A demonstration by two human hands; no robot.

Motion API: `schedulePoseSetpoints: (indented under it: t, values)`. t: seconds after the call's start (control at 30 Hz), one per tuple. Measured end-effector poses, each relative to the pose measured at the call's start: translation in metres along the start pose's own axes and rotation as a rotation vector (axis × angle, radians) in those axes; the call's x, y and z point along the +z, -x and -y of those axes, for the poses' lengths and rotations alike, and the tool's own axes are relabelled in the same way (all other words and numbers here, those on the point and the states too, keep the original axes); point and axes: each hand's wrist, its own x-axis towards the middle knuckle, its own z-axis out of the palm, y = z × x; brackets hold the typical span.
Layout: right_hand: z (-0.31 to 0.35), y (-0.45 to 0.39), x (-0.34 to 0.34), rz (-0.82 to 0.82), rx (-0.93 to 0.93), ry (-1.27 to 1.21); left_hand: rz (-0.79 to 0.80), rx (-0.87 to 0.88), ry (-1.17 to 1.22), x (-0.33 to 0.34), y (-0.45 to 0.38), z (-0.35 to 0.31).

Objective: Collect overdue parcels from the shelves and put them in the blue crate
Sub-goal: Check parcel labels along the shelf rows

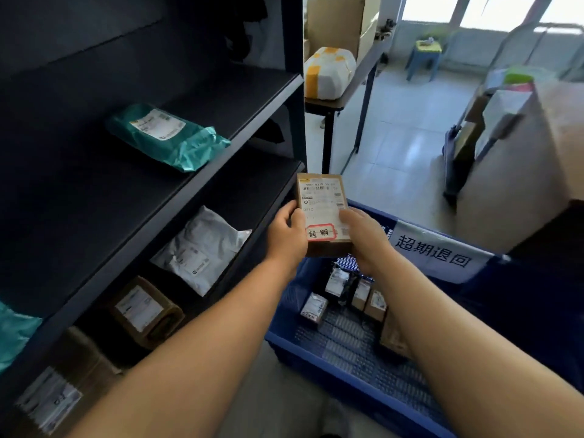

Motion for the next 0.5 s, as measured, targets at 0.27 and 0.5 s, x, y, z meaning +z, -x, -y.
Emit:
schedulePoseSetpoints:
  t: [0.27,0.5]
  values:
    - [-0.03,-0.058,-0.067,-0.017,0.138,-0.028,0.084,-0.152,-0.067,0.073,-0.045,0.043]
    - [-0.077,-0.106,-0.098,-0.046,0.281,-0.057,0.132,-0.245,-0.147,0.106,-0.081,0.101]
